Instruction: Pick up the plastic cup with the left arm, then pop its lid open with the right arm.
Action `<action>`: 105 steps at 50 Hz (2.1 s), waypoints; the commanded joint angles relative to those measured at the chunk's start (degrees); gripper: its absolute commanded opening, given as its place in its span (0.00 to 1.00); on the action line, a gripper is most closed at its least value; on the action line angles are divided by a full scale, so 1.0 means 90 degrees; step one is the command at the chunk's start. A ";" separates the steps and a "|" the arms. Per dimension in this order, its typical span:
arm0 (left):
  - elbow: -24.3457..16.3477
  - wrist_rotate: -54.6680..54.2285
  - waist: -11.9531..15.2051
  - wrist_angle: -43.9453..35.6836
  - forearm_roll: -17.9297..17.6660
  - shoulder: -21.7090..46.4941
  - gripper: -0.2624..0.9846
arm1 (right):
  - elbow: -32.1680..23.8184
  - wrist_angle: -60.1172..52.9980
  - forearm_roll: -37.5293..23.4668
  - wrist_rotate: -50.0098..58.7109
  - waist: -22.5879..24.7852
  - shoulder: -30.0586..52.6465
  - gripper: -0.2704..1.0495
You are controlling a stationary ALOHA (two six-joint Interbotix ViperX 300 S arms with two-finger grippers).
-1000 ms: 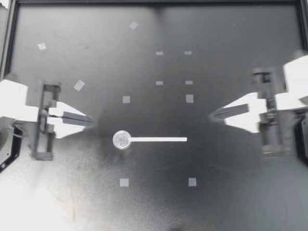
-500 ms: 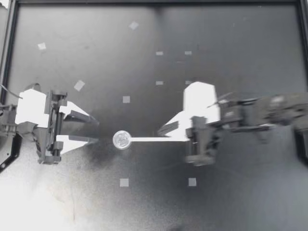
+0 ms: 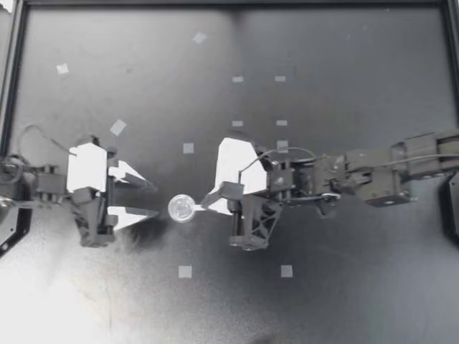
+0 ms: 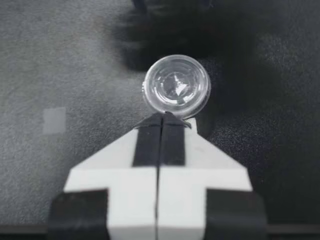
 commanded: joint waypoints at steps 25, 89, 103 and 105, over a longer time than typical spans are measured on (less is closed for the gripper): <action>-0.0459 0.0117 -0.0010 -0.0186 0.0000 0.0879 0.65 | -0.0537 -0.0029 0.0010 0.0098 -0.0166 0.0469 0.14; -0.0889 0.0049 -0.0020 -0.0283 0.0010 0.1357 0.65 | -0.0674 0.0352 0.0020 0.0117 -0.0176 0.0762 0.14; -0.0986 0.0049 -0.0010 -0.0107 0.0010 0.1416 0.54 | -0.0645 0.0361 0.0020 0.0127 -0.0176 0.0664 0.14; -0.0996 0.0049 -0.0010 -0.0098 0.0010 0.1416 0.49 | -0.0625 0.0371 0.0020 0.0127 -0.0176 0.0625 0.14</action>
